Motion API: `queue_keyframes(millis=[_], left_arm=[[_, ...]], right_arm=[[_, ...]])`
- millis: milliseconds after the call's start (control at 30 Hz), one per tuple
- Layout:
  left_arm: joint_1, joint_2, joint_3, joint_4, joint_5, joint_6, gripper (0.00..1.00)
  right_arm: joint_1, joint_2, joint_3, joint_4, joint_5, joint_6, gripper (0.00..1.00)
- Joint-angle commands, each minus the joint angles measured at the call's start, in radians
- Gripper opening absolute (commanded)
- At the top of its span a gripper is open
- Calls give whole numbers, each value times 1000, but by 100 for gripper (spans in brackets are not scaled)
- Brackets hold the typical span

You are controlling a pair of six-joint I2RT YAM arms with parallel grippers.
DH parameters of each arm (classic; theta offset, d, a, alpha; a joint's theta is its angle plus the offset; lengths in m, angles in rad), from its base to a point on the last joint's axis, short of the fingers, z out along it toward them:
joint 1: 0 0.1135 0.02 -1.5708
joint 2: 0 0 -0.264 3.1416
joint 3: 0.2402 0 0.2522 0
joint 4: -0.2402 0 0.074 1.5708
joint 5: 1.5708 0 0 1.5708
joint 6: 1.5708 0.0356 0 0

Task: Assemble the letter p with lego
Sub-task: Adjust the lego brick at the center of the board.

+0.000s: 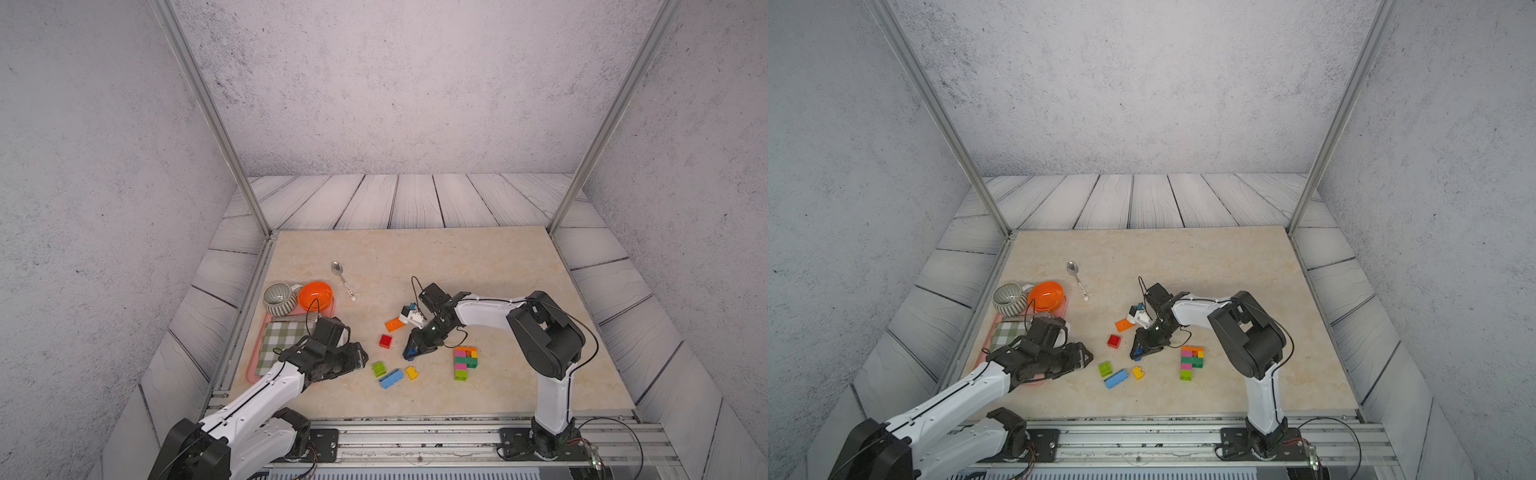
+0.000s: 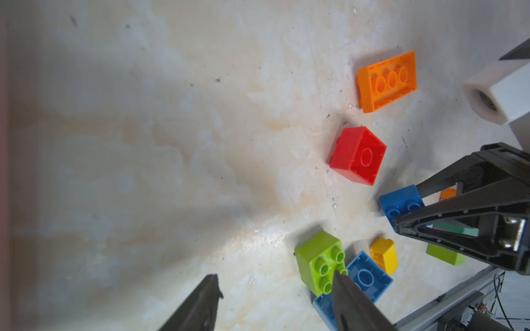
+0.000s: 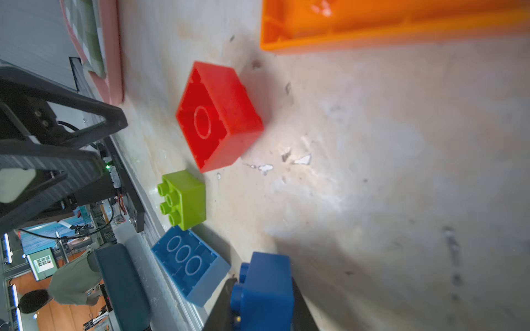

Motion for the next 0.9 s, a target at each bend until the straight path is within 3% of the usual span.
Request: queue_keyframes(millis=[0,233,500,867], left_arm=[[7,-3,3,-3,14,22,67],[7,-20,0,-11,-6,24,67],[7,-22,1,-11,-6,26,67],[-16,-1,-7,17,55,11,66]], right_arm=[[3,43,33,-78,25,-26,23],[0,41,48,-132,164,-37,39],[-5,10,69,-189,259,-51,48],[-12,-71,72,-245,433,-64,50]])
